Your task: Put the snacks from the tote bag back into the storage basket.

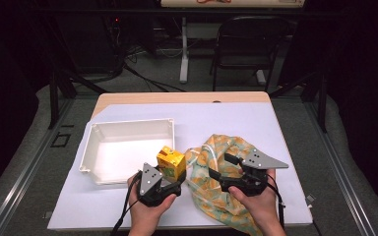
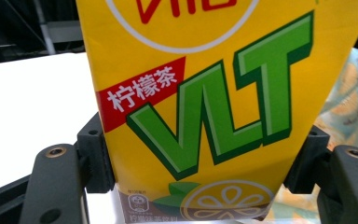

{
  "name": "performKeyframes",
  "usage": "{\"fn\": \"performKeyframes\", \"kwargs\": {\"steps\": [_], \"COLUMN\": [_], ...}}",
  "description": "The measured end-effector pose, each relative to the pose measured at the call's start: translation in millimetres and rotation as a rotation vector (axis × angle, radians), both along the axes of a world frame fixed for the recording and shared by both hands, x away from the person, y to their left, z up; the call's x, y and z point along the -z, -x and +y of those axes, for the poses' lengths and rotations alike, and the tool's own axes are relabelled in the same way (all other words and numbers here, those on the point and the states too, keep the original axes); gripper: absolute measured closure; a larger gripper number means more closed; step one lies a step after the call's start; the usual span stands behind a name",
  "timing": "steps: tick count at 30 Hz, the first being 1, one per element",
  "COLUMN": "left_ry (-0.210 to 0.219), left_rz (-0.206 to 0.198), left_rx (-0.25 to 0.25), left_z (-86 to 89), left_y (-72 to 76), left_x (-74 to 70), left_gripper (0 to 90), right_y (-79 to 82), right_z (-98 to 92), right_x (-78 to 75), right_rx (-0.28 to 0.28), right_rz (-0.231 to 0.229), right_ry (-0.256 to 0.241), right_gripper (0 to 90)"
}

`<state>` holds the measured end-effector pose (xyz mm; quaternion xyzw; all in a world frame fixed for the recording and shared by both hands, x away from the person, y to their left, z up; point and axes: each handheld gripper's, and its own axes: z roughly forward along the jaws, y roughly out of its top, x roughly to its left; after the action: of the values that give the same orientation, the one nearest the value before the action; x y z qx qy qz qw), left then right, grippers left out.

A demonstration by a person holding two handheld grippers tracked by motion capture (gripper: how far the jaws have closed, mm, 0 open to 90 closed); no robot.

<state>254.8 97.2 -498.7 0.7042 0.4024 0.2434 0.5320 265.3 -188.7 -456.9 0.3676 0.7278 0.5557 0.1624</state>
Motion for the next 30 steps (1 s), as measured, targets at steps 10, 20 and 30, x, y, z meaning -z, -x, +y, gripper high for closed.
{"fn": "performKeyframes", "kwargs": {"steps": [10,20,30], "left_ry": [0.016,0.068,0.074], "left_rz": [-0.004,-0.013,0.003], "left_rx": [-0.077,-0.16,-0.254], "left_z": [21.6,47.1,59.9], "left_y": [-7.1,-13.7,-19.9], "left_x": [-0.9,-2.1,10.9], "left_gripper": [29.4,29.3,29.2], "right_y": [-3.0,-3.4,5.6], "right_z": [-17.9,-45.0,-66.0], "right_x": [10.0,17.3,34.7], "right_rx": [0.055,0.137,0.171], "right_rz": [0.006,0.018,0.048], "right_ry": [0.027,0.017,0.055], "right_gripper": [22.1,17.0,17.0]}}
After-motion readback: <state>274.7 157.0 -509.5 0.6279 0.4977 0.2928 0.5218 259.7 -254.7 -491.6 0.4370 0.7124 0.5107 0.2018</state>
